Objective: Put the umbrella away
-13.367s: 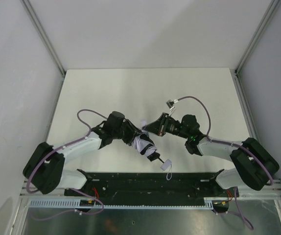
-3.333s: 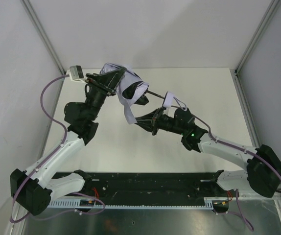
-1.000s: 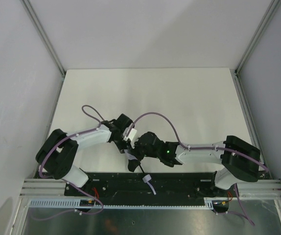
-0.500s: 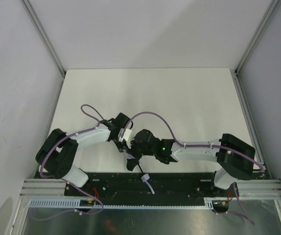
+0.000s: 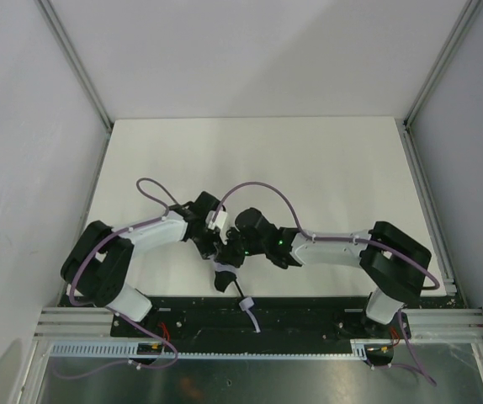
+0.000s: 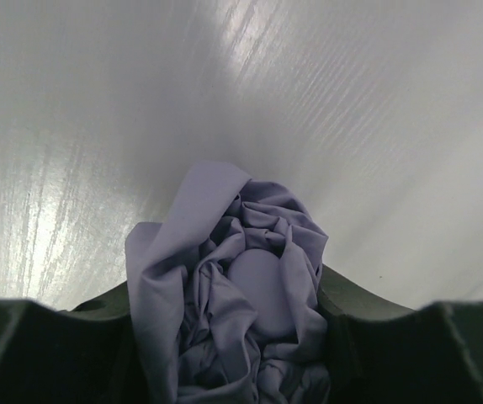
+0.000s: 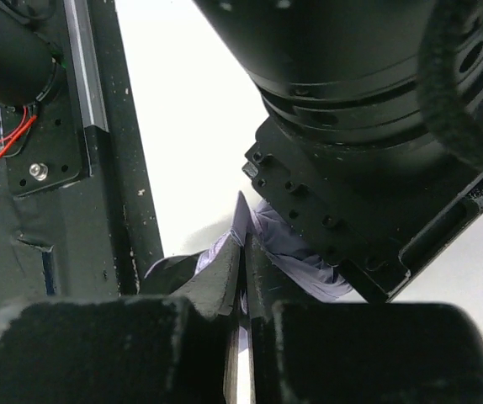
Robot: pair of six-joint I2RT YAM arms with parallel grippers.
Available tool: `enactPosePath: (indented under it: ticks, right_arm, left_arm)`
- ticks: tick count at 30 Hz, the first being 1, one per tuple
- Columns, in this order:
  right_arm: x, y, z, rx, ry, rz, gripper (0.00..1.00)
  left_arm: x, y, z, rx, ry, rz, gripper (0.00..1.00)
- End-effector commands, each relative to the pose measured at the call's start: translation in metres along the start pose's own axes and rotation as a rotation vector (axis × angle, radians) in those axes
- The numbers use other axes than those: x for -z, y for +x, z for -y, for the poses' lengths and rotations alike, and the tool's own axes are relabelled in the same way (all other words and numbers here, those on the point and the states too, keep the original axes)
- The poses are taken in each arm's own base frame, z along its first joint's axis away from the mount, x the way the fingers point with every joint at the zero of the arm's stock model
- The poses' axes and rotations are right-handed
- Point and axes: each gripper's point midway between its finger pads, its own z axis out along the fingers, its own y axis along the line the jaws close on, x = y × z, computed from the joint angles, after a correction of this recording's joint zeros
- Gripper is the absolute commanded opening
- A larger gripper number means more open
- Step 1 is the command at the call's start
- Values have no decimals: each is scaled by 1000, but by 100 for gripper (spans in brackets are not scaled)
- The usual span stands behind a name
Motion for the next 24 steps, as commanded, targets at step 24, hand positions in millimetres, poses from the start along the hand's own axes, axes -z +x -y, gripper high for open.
enactPosePath:
  ticks: [24]
  right_arm:
    - [-26, 88, -28, -173, -52, -219, 29]
  left_arm:
    - [-1, -34, 23, 44, 161, 74, 0]
